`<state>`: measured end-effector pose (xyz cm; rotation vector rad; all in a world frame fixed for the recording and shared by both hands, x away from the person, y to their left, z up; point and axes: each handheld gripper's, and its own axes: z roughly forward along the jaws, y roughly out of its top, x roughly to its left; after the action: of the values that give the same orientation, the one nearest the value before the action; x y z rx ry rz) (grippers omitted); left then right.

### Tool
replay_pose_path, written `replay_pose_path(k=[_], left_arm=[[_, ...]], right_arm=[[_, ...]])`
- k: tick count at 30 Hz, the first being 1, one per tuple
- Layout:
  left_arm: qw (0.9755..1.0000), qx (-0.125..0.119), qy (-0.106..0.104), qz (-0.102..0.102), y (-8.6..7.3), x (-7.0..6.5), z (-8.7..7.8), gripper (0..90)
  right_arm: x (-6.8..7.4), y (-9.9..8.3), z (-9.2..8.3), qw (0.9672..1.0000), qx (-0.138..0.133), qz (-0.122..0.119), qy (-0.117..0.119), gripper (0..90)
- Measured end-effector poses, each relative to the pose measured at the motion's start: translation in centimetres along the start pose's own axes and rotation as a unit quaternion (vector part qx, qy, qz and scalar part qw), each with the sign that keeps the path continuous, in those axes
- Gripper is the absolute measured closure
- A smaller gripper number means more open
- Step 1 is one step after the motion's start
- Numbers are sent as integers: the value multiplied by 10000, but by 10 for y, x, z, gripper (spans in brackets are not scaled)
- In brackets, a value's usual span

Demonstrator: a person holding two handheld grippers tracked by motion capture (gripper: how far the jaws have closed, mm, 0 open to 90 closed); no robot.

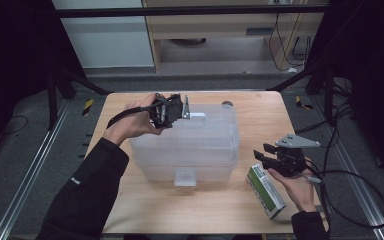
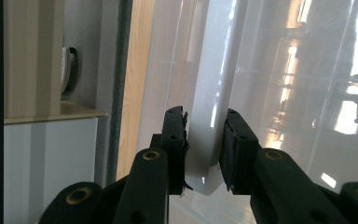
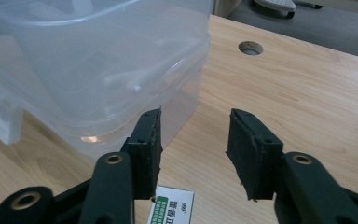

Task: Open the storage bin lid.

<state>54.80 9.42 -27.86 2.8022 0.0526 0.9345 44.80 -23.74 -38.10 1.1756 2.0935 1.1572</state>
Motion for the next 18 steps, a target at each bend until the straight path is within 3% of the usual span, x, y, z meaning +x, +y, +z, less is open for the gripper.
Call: replay_pose_path(k=[11, 18], left_arm=[[9999, -2, 33, -95, 1, 8, 0, 720], [9999, 8, 80, -153, 2, 13, 0, 717]], right_arm=[[2, 0, 3, 9994, 129, 158, 274, 751], [5, 0, 5, 9989, 119, 138, 429, 866]])
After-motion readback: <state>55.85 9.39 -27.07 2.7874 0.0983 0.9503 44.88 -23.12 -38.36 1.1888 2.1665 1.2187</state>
